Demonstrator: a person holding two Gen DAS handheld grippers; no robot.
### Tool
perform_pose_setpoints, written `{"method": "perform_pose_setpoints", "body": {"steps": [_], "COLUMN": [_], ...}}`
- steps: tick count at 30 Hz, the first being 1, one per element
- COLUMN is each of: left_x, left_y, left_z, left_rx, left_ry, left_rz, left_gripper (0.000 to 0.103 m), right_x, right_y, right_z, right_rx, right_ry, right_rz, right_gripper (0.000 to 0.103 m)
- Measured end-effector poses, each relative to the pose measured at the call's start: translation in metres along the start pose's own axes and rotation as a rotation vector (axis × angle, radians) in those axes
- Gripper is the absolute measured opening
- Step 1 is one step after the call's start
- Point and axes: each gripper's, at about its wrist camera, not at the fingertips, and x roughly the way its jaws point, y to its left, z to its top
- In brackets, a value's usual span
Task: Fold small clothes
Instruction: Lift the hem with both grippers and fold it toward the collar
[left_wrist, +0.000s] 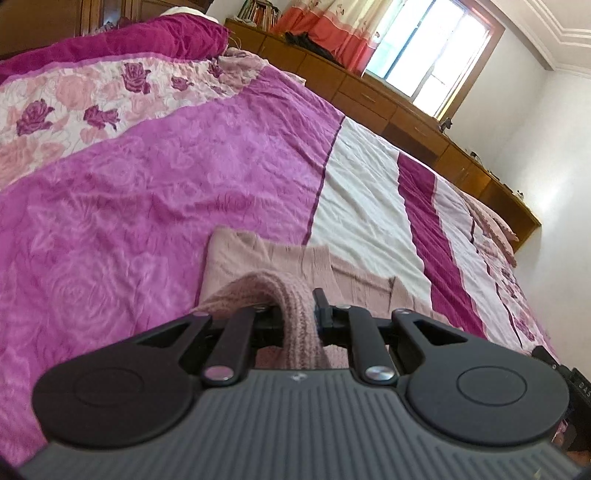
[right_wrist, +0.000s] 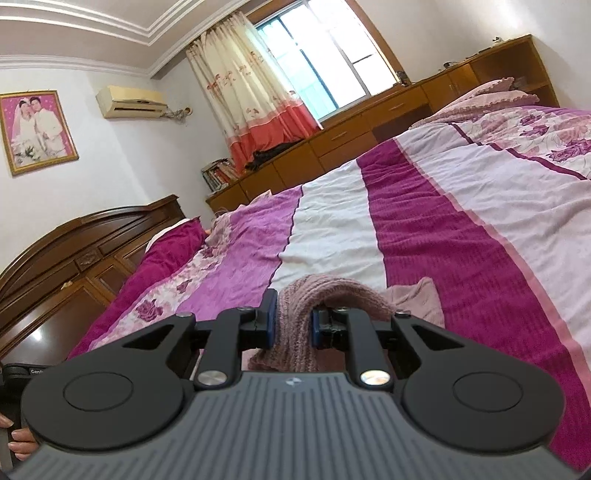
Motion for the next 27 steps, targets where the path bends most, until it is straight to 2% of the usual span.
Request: {"method": "perform_pose_setpoints", "body": {"steps": [8,15,19,25,27], "left_x": [0.032,0.067,0.095,0.131,0.138], "left_y": [0.005,0.017,0.024,0.033,0.039], "left_z": [0.019,0.025,0.018,-0.002,-0.007], "left_rx": [-0.004,0.002,0.018,0.114,0.109], "left_ry": [-0.015,0.007,0.034,0.093,0.110], "left_rz": [0.036,0.071,0.101,0.169,0.172], "left_gripper": [0.014,0.014,0.014,0.016,0.016], "right_x": [0.042,0.088,0.115,0.141,0.148], "right_y": [-0.001,0.000,-0.005,-0.022,-0.030], "right_z": [0.012,0.010,-0.001,-0.024,-0.032], "right_rx": [0.004,-0.020,-0.046,-0.074,-0.073], "right_ry": [-0.013,-0.002,0.028,0.074,0.094], "right_rz": [-0.034,-0.074,-0.112,-0.178,-0.193], "right_gripper": [0.020,0.020,0.020,0.020,0.020]}}
